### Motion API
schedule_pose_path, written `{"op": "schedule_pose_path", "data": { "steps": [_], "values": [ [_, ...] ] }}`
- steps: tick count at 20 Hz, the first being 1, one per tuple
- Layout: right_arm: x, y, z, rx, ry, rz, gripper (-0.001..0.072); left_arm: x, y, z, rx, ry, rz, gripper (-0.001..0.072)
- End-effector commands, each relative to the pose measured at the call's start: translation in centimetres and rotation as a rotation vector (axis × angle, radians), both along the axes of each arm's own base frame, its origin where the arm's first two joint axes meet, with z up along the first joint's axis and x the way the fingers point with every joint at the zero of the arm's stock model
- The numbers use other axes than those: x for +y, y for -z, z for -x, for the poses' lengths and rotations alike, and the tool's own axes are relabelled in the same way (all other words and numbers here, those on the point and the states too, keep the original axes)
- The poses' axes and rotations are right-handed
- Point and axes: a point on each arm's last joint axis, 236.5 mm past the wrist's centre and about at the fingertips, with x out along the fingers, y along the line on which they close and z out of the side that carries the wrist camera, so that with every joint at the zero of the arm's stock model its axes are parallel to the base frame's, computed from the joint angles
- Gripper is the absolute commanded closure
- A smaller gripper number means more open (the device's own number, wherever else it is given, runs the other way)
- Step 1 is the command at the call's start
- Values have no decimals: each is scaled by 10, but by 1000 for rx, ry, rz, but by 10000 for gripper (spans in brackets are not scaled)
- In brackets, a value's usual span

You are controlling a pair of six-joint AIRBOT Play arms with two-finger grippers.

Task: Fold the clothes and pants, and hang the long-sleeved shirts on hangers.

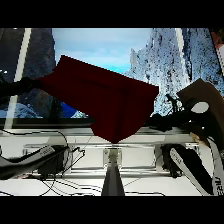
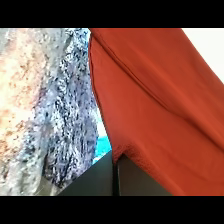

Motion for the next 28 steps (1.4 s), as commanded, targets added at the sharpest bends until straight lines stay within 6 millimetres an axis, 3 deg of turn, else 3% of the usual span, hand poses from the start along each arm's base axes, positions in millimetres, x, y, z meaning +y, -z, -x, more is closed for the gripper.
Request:
{"op": "schedule_pose_path", "data": {
  "steps": [1,2,3,6,10,14,16,22,24,26,28],
  "values": [
    [28,11,31,87,-26,-71,218,-1,0,1,2,5,9,698],
    [36,19,37,86,-47,-53,120,-2,-1,1,3,6,10,698],
    [44,23,40,67,-69,-41,89,-3,-1,2,4,11,14,698],
    [69,36,35,13,-44,21,89,-5,-1,3,7,19,21,698],
    [84,55,38,-3,-44,84,89,-7,-1,4,9,24,25,697],
    [84,78,24,2,16,134,104,-7,-1,4,9,25,25,698],
    [82,89,22,11,20,157,161,-7,-1,4,9,25,25,697],
    [94,85,15,-72,-36,88,168,-7,-1,4,9,25,25,697],
    [96,82,6,-123,-56,82,320,-7,-1,4,9,25,25,698],
    [99,76,-8,-175,-61,86,357,-7,-1,4,9,25,25,698],
    [101,68,-21,-235,-89,93,568,-7,-1,4,9,25,25,698]
  ]
}}
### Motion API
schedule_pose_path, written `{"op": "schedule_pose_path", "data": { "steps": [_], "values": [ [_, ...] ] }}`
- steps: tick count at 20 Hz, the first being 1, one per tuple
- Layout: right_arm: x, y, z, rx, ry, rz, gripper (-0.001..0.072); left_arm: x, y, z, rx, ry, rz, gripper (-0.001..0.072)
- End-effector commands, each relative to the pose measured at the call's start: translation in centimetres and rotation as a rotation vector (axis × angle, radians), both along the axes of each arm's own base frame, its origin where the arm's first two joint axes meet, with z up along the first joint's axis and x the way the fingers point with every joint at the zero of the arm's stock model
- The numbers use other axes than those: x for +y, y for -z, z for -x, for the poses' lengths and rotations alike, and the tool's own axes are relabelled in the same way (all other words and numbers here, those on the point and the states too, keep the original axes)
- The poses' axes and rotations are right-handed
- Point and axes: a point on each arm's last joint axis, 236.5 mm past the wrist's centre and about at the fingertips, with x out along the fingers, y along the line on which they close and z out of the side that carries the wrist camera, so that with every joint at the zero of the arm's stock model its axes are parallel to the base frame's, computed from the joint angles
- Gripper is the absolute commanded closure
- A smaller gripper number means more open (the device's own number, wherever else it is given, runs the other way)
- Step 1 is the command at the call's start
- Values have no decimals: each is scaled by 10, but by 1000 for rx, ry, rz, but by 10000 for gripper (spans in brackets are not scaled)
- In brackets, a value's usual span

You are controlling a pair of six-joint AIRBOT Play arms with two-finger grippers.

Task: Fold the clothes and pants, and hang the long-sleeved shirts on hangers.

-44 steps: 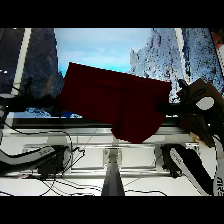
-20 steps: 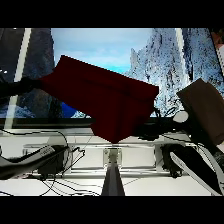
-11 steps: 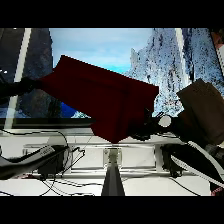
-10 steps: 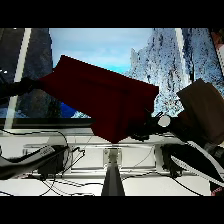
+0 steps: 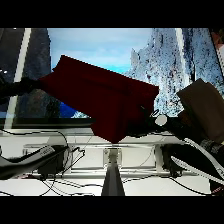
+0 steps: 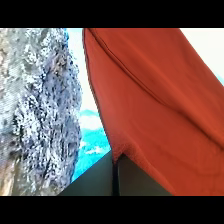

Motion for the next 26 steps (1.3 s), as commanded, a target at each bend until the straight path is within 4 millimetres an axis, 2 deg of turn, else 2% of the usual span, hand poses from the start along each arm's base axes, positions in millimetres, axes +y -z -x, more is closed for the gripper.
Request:
{"op": "schedule_pose_path", "data": {
  "steps": [1,2,5,8,12,15,17,20,23,26],
  "values": [
    [8,-16,-13,-68,-66,-8,666,1,0,0,0,-2,-1,698],
    [11,-24,-22,-101,-79,-10,698,1,0,0,0,-2,-1,698],
    [21,-54,-49,-217,-154,-2,699,1,0,0,0,-2,0,698],
    [16,-84,-78,-311,-207,81,699,-1,-1,0,-1,1,6,698],
    [-26,-123,-117,-380,-166,237,699,-14,-10,8,-1,48,34,699],
    [-79,-153,-145,-449,-32,294,699,-17,-30,11,-35,50,11,700],
    [-117,-164,-155,-464,55,330,699,-24,-43,21,-31,62,-13,700],
    [-154,-171,-174,-506,150,361,700,-43,-57,34,-59,45,-57,701],
    [-164,-169,-196,-540,212,360,699,-50,-54,32,-107,-39,-101,700],
    [-164,-159,-222,-559,279,345,699,-71,-35,20,-84,-72,-79,700]
  ]
}}
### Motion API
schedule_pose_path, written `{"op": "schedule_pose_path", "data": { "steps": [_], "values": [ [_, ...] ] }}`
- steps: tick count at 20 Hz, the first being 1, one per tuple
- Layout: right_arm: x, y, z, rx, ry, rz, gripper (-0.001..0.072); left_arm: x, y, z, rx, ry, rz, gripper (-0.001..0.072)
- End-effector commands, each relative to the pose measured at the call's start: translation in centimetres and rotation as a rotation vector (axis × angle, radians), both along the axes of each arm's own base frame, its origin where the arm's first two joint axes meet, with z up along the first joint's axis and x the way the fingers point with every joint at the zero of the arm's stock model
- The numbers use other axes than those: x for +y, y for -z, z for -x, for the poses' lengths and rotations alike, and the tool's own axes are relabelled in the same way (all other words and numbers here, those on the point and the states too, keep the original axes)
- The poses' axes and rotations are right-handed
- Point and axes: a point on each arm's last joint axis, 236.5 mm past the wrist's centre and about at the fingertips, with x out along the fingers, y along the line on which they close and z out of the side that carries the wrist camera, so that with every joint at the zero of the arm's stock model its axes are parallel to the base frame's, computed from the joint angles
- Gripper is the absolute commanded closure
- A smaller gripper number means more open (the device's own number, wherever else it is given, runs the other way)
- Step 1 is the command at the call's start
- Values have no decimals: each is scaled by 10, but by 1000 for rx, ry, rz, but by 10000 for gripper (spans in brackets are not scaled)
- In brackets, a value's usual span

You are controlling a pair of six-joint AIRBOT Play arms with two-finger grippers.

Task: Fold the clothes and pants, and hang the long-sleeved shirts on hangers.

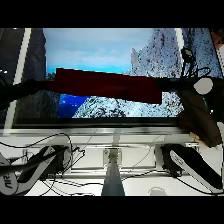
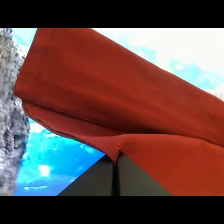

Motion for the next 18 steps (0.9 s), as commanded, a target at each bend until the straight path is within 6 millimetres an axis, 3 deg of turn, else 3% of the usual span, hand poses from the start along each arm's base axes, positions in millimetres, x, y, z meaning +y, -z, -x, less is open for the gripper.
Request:
{"op": "schedule_pose_path", "data": {
  "steps": [1,3,6,11,12,13,14,16,18],
  "values": [
    [-12,7,-35,-62,99,-24,699,-17,11,-18,-27,-58,-14,700],
    [-14,14,-54,-93,143,-41,698,-21,13,-44,-86,-105,-50,700],
    [-13,13,-86,-160,260,-151,698,-3,22,-77,-137,-252,-97,700],
    [-32,-2,-137,-374,375,-179,698,-5,65,-103,-62,-299,-91,698],
    [-32,4,-141,-379,379,-174,619,-9,73,-108,-52,-294,-101,689],
    [-30,13,-143,-367,376,-168,336,-14,83,-112,-36,-281,-104,388],
    [-27,25,-143,-343,367,-157,51,-19,90,-114,-21,-270,-102,-13],
    [-27,39,-138,-302,340,-122,18,-21,94,-116,-9,-260,-101,-13],
    [-35,40,-137,-295,334,-96,19,-8,92,-115,-3,-281,-93,-13]
  ]
}}
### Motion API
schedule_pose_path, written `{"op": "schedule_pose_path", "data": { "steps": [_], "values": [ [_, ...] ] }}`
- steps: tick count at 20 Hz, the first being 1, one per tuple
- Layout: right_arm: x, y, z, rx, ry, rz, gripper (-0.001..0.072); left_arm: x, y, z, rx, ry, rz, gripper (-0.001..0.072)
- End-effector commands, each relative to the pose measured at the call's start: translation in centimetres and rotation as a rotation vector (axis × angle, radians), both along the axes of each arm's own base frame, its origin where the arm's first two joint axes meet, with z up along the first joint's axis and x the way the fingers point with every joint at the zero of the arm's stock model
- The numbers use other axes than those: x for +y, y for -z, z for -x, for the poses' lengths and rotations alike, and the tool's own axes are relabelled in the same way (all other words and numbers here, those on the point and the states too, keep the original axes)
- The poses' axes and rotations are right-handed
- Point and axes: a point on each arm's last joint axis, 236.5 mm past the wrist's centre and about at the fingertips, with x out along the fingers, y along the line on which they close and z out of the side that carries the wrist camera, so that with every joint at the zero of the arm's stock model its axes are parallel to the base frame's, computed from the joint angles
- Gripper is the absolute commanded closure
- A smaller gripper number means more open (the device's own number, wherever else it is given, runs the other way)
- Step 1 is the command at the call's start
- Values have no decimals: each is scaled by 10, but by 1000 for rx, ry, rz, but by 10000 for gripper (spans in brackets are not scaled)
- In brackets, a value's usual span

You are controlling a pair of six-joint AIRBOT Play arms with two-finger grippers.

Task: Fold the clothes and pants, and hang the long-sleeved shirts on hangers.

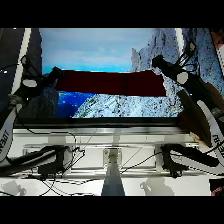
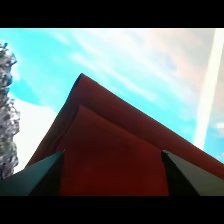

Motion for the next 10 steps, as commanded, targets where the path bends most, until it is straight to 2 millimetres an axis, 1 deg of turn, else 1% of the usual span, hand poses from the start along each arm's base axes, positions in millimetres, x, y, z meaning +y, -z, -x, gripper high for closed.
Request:
{"op": "schedule_pose_path", "data": {
  "steps": [1,3,5,7,9,10],
  "values": [
    [-11,9,-1,17,3,35,19,17,8,1,29,-23,10,-13],
    [-19,15,4,51,10,36,19,30,20,16,129,49,37,1],
    [-20,21,8,81,3,43,19,35,29,30,259,138,155,0],
    [-19,24,11,95,-1,39,19,36,33,31,332,215,247,0],
    [-18,27,13,112,-8,39,19,33,41,25,338,336,229,0],
    [-15,30,17,129,-34,56,20,26,43,20,319,397,213,0]
  ]
}}
